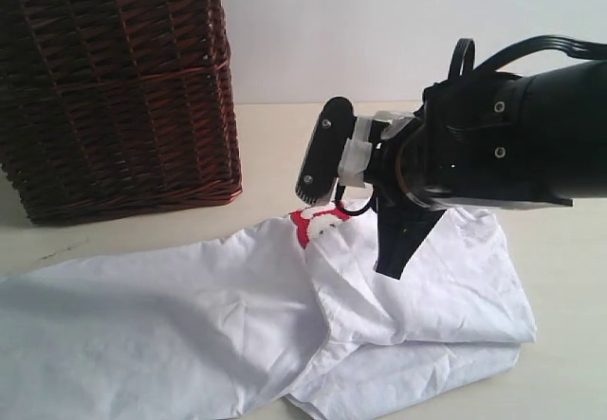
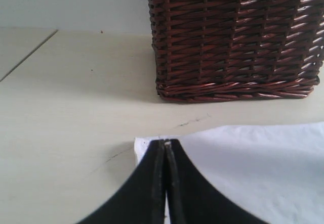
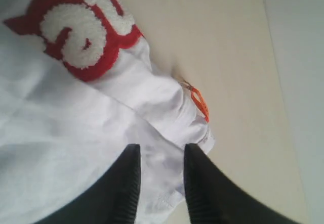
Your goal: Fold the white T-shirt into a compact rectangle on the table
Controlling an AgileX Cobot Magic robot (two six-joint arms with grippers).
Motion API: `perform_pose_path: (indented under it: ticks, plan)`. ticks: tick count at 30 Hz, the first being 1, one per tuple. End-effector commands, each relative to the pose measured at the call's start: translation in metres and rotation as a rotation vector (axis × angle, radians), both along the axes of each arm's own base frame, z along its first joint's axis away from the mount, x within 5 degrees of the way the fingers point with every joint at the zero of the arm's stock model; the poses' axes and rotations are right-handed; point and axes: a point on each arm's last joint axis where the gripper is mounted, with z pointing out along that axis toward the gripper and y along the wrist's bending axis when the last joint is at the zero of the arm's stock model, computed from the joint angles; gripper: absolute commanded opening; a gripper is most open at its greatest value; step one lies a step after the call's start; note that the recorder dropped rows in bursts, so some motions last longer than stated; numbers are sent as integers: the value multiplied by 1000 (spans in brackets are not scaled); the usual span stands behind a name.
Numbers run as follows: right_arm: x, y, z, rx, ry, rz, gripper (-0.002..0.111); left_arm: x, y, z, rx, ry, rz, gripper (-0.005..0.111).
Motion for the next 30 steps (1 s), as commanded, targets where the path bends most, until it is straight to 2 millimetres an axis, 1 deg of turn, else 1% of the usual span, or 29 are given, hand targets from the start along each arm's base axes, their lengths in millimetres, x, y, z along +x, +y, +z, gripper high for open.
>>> perform_pose_path:
  ticks: [1, 3, 8, 10, 11, 14, 16, 18, 20, 22, 25, 28, 30]
  plan:
    - [3, 0, 5, 36, -23, -5, 46, 0, 0, 1, -4, -12, 2, 0]
    - [2, 1, 4, 60, -13, -12, 48, 0, 0, 1, -4, -12, 2, 0]
    - [-4, 3, 0, 144, 56, -91, 48, 0, 0, 1, -4, -12, 2, 0]
    - [-10, 7, -5, 199, 141, -104, 47, 0, 0, 1, -4, -12, 2, 0]
    - [-14, 10, -7, 209, 191, -79, 46, 0, 0, 1, -4, -12, 2, 0]
    - [-35, 23, -14, 188, 382, 38, 46, 0, 0, 1, -4, -12, 2, 0]
    - [-53, 30, -17, 105, 499, 114, 45, 0, 0, 1, -4, -12, 2, 0]
    - [-69, 32, -20, 25, 591, 135, 45, 0, 0, 1, -4, -12, 2, 0]
    - [-82, 31, -26, -35, 640, 140, 45, 0, 0, 1, -4, -12, 2, 0]
    - [-89, 24, -36, -83, 651, 135, 42, 0, 0, 1, -4, -12, 2, 0]
    - [-87, 13, -51, -101, 545, 121, 42, 0, 0, 1, -4, -12, 2, 0]
    - [-79, 5, -53, -147, 405, 88, 42, 0, 0, 1, -4, -12, 2, 0]
    - [-78, 5, -55, -154, 399, 86, 42, 0, 0, 1, -4, -12, 2, 0]
